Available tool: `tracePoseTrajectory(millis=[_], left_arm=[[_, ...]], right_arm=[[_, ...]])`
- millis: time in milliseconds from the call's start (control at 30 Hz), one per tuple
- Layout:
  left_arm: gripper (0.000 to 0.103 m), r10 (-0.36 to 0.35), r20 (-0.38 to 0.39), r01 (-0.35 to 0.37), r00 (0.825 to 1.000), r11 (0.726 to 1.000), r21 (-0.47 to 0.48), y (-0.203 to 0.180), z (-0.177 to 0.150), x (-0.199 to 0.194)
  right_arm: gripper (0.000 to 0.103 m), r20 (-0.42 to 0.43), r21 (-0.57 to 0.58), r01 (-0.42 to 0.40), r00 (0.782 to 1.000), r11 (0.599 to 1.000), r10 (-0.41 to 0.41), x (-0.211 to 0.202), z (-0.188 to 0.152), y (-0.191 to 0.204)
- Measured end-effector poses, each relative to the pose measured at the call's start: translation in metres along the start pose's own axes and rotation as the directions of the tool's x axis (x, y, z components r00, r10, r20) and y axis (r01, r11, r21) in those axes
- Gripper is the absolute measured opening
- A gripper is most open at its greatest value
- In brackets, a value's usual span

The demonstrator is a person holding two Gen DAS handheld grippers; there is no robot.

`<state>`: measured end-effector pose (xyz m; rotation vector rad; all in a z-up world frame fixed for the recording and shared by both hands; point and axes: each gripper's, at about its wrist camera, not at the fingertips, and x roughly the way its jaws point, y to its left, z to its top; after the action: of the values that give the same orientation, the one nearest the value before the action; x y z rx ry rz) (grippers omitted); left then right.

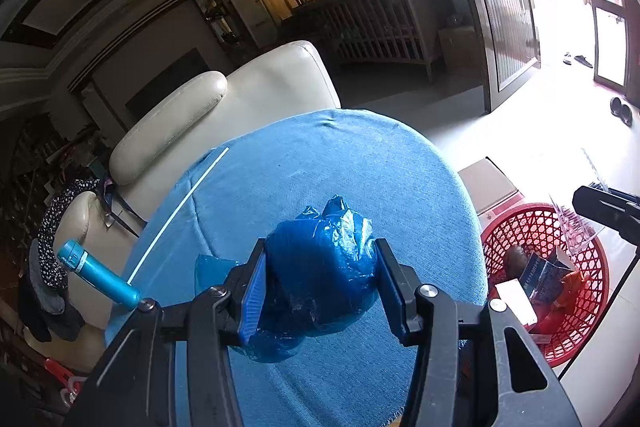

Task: Collect trash
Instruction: 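Hold the blue bag and clear tray beside the red basket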

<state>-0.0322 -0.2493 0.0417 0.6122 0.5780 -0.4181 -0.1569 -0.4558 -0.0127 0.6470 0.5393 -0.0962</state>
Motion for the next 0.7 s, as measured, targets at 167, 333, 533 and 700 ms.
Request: tracePoseTrajectory(millis=[167, 333, 533, 700], left_arm=[[0.053, -0.006, -0.004, 0.006, 1.0, 1.0, 0.007, -0.002, 0.0, 0.002], [0.053, -0.011, -0.009, 0.011, 1.0, 1.0, 0.014, -0.004, -0.001, 0.002], [0.053, -0.016, -0.014, 0.016, 1.0, 1.0, 0.025, -0.009, -0.001, 0.003], [0.053, -0.019, -0.016, 0.02, 1.0, 0.999, 0.032, -0.013, 0.0, 0.004]], right_arm=[[0.045, -0.003, 0.006, 0.004, 1.0, 1.0, -0.004, 0.001, -0.001, -0.003], [0.045, -0.006, 0.013, 0.011, 1.0, 1.0, -0.011, 0.001, -0.002, -0.006], [0.046, -0.011, 0.031, 0.022, 1.0, 0.999, -0.021, 0.002, -0.004, -0.011], [0.046, -0.006, 0.037, 0.029, 1.0, 0.999, -0.028, 0.0, -0.005, -0.016]])
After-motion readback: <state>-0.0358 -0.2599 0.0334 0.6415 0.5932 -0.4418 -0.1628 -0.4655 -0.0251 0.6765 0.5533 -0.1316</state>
